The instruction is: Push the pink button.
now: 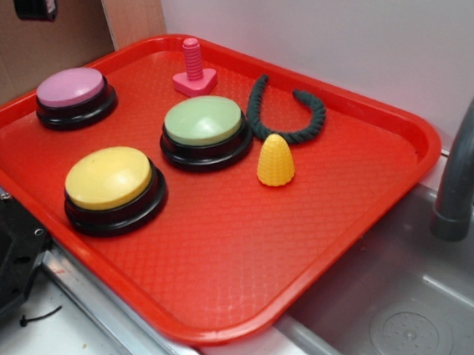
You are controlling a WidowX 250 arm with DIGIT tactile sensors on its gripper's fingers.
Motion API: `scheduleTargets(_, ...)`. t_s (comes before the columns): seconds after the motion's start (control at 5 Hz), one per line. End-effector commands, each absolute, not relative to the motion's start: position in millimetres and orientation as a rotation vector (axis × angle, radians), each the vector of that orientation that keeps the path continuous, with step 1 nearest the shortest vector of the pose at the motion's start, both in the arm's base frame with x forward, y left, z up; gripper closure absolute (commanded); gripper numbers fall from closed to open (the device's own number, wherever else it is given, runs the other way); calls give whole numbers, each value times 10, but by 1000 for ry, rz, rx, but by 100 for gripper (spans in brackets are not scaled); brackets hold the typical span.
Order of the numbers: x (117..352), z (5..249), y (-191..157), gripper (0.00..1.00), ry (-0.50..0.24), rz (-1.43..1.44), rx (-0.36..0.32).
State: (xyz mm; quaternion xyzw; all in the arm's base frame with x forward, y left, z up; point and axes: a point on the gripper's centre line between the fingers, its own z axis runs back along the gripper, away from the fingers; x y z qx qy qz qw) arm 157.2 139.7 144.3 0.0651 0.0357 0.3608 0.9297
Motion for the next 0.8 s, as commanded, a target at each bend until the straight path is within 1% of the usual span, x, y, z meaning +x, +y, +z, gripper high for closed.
scheduleTargets(0.0, 1540, 1788, 1464, 0, -20, 740, 165)
scheduleTargets(0.4, 1601, 1934, 1335, 0, -44, 706, 187)
scheduleTargets(0.6, 1611, 1995, 1271, 0, -46, 672, 177)
